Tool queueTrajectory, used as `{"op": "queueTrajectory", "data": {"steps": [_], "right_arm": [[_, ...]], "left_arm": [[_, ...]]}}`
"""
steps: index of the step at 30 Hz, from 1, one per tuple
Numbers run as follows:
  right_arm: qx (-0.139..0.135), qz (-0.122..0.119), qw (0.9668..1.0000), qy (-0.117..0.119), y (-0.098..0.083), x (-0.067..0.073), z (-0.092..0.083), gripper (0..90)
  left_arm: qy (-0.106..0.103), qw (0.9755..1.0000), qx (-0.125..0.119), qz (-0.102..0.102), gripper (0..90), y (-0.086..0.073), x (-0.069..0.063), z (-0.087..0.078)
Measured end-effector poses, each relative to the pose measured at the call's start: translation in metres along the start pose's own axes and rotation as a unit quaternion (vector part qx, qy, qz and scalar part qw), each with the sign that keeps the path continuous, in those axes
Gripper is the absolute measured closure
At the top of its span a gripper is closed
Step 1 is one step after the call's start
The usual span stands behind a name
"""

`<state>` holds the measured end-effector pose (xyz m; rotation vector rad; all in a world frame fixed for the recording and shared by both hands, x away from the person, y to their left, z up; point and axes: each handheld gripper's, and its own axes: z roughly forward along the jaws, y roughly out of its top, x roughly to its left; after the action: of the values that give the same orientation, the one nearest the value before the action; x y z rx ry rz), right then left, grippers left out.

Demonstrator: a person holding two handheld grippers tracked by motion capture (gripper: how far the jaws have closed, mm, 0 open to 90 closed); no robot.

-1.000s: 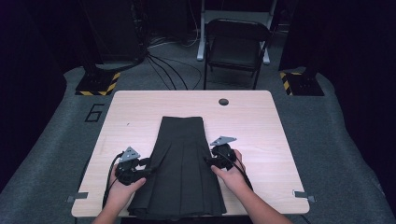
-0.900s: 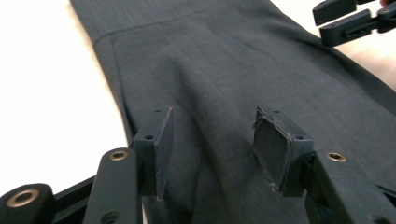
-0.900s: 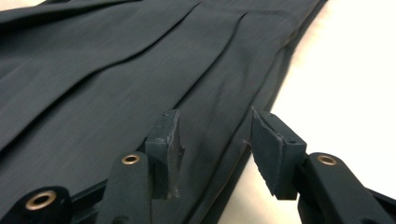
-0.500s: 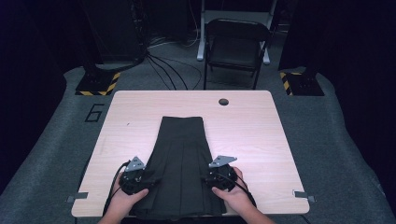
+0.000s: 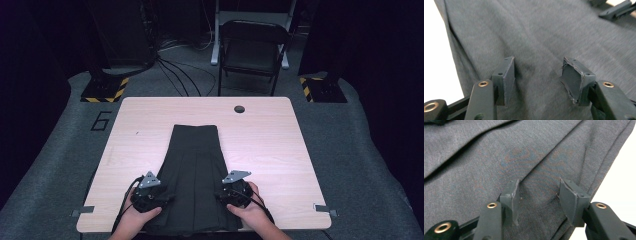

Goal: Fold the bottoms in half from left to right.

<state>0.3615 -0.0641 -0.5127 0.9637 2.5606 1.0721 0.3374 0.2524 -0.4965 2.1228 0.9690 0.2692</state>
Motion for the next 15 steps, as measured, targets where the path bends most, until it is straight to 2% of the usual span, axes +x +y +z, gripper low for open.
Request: {"op": "queueTrajectory", "data": {"steps": [2,7,12,15], "right_arm": [[0.005,0.005,1.0,0.001,0.0,0.0,0.0,50.4],[0.005,-0.006,0.9999,-0.007,0.0,0.001,0.001,50.3],[0.006,-0.005,1.0,-0.005,-0.001,0.001,0.0,50.3],[0.003,-0.004,1.0,-0.007,-0.001,0.001,0.0,50.3]], "left_arm": [[0.002,1.0,-0.008,0.002,43.7,0.004,0.001,-0.001],[0.007,0.9997,-0.022,0.0,43.6,0.017,0.005,-0.004],[0.012,0.9994,-0.031,-0.005,43.6,0.03,0.016,-0.002],[0.011,0.9992,-0.036,-0.014,43.6,0.039,0.027,0.0]]}}
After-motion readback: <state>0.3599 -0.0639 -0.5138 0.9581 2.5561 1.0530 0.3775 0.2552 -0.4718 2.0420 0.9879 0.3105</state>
